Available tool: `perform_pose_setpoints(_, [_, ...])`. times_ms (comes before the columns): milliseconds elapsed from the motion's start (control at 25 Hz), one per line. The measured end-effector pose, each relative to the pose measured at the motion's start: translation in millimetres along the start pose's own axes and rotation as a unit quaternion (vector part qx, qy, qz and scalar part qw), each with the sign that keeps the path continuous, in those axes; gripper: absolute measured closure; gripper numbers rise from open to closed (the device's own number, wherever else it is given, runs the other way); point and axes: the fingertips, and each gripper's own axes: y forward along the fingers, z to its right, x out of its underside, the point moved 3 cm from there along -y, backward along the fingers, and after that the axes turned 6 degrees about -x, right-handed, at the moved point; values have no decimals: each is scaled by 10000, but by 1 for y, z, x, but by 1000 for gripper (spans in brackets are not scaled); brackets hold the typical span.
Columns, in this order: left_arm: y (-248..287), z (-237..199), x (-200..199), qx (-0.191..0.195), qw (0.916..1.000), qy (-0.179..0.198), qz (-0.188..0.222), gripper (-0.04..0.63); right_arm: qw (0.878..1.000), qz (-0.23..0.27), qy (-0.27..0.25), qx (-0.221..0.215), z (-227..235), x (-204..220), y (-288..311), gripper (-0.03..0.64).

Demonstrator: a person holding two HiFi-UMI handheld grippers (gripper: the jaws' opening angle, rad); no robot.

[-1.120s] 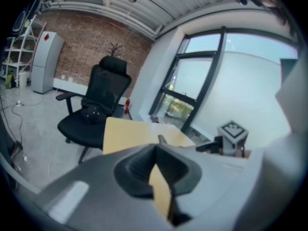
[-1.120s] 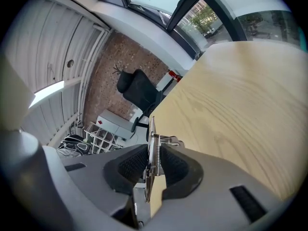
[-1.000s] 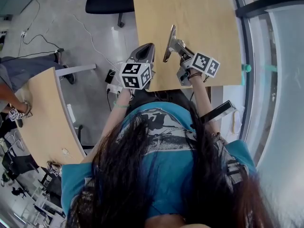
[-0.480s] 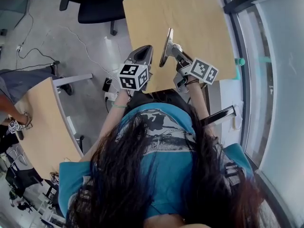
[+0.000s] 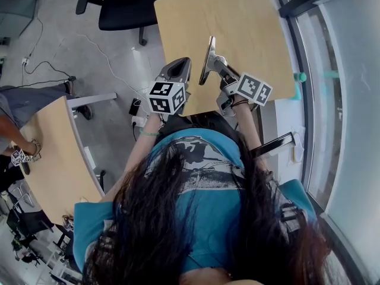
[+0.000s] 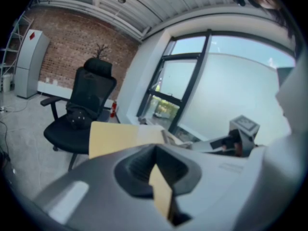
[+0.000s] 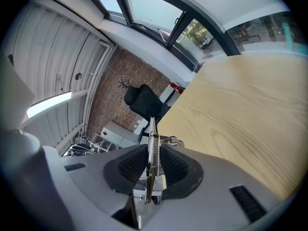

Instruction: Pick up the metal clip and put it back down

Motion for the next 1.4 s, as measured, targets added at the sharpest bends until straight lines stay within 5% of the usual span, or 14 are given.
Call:
perform_pose_setpoints(520, [5, 4, 4, -168, 9998, 22, -66, 594, 9971, -598, -442, 152, 30, -14, 18, 525])
perform_pose_setpoints(920, [12, -7, 13, -460, 9986, -101, -229, 594, 9654, -2064, -1483, 576, 102, -40, 79, 525])
perform_pose_setpoints(1400, [23, -22, 18, -713, 9966, -218, -355, 594, 9573, -2541, -1241, 595, 146, -51, 121, 523])
